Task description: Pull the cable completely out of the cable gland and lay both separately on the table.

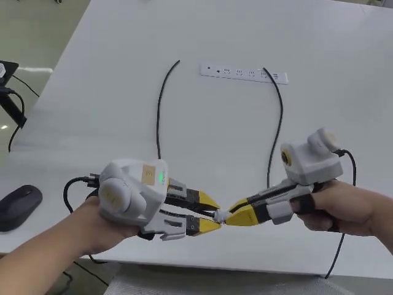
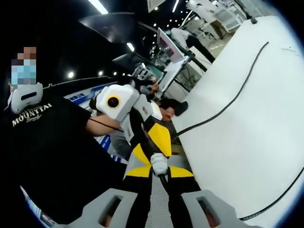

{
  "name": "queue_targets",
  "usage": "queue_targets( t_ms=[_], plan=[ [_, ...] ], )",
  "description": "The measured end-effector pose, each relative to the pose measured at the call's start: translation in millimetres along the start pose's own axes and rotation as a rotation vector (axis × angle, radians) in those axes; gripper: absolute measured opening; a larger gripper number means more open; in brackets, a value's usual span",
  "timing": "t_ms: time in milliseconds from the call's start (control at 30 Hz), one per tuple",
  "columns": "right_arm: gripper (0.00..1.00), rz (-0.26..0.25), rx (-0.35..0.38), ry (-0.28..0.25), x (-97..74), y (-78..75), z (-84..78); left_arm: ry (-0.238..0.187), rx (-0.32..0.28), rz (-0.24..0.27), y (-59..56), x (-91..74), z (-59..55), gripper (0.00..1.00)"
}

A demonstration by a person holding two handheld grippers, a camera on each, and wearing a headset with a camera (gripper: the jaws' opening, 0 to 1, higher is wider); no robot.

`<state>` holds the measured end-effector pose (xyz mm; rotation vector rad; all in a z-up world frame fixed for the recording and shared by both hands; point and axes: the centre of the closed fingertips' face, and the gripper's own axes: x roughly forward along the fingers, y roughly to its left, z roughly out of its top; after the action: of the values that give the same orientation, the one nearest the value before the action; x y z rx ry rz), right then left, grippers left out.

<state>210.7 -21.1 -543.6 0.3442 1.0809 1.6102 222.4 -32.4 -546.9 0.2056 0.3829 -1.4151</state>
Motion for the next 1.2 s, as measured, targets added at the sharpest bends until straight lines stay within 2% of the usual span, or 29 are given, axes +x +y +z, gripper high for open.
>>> queue_targets(
  t_ms=[200, 233, 267, 333, 367, 467, 533, 600, 633, 667, 800, 967, 1100, 1200],
  plan=[
    [0.06, -0.074, -0.155, 0.044, -0.6, 1.4, -3.5, -0.009, -0.048, -0.008, -2.6, 1.2, -0.5, 0.15],
    [0.06, -0.085, -0.178, 0.052, -0.5, 1.3, -4.5, -0.008, -0.082, -0.014, -3.6, 2.1, -1.7, 0.15],
    [0.06, -0.099, -0.208, 0.060, -0.5, 0.6, -5.3, -0.007, -0.091, -0.016, -3.4, 2.7, -2.4, 0.15],
    [0.06, -0.140, -0.297, 0.082, 0.2, -1.8, -7.3, -0.001, -0.115, -0.018, -3.1, 4.1, -5.4, 0.15],
    [0.06, -0.176, -0.377, 0.089, 0.8, -5.0, -6.3, 0.006, -0.152, -0.010, -2.3, 4.3, -7.7, 0.15],
    [0.06, -0.226, -0.500, 0.123, 2.8, -6.3, -8.7, 0.011, -0.175, -0.009, -2.7, 4.0, -9.5, 0.15],
    [0.06, -0.291, -0.643, 0.138, 3.4, -11.2, -6.8, 0.014, -0.208, -0.004, -0.5, 2.7, -11.4, 0.15],
    [0.06, -0.332, -0.702, 0.157, 3.3, -14.0, -7.2, 0.010, -0.232, 0.003, 2.0, 2.0, -12.7, 0.15],
    [0.06, -0.363, -0.746, 0.159, 3.2, -15.8, -4.9, 0.009, -0.238, 0.008, 3.3, 1.8, -12.9, 0.15],
    [0.06, -0.382, -0.814, 0.178, 4.5, -15.8, -6.1, 0.004, -0.276, 0.003, 3.5, 1.4, -13.1, 0.15],
    [0.06, -0.443, -0.948, 0.226, 5.3, -17.3, -7.5, -0.004, -0.277, 0.005, 3.2, 1.5, -13.9, 0.15],
    [0.07, -0.498, -1.034, 0.253, 6.7, -21.9, -8.6, -0.004, -0.326, 0.008, 4.9, 1.7, -17.1, 0.15],
    [0.07, -0.499, -1.036, 0.261, 8.5, -22.0, -9.6, 0.004, -0.321, 0.003, 3.5, 1.5, -18.8, 0.15],
    [0.08, -0.495, -1.009, 0.253, 7.9, -22.1, -8.8, 0.004, -0.317, 0.002, 2.9, 0.9, -18.9, 0.16]
  ],
)
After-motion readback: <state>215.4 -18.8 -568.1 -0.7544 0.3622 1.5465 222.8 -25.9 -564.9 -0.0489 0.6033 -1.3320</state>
